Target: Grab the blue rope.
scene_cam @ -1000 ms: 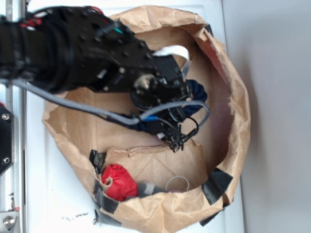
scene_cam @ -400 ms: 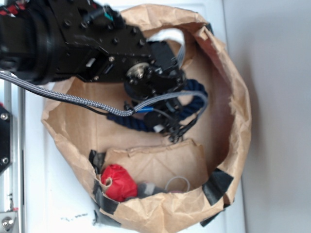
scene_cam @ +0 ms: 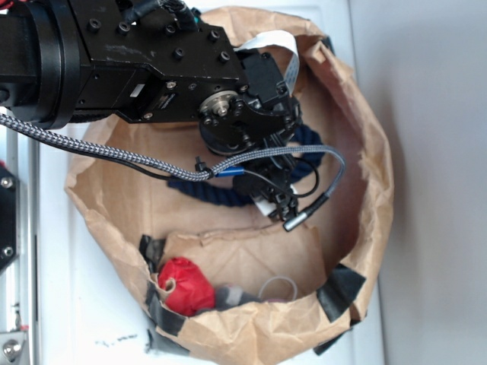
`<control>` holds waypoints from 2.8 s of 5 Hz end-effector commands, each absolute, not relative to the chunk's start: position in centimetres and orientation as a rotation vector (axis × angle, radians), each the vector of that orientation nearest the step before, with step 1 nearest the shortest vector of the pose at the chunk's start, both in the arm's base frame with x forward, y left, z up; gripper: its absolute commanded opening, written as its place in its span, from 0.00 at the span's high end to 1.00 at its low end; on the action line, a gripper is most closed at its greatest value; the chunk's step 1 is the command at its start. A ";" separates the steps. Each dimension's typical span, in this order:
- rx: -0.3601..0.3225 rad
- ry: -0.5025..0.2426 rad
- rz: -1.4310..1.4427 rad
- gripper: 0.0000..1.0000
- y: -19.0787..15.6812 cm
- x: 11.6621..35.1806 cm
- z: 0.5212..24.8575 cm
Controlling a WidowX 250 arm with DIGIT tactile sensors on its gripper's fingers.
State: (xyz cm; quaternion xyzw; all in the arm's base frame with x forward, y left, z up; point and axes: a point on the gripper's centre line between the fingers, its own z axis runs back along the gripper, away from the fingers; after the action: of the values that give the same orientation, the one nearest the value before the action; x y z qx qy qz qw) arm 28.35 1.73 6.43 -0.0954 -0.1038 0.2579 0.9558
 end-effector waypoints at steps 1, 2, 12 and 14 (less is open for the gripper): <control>-0.200 -0.269 0.497 0.00 1.3 29.1 8.0; -0.223 -0.279 0.467 0.00 1.0 30.9 6.6; -0.412 -0.422 0.375 1.00 2.1 25.8 12.4; -0.350 -0.362 0.343 0.95 4.6 30.5 14.6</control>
State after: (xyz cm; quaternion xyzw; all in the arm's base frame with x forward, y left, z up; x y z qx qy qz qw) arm 29.97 3.97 13.28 -0.1794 -0.1516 0.1676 0.9575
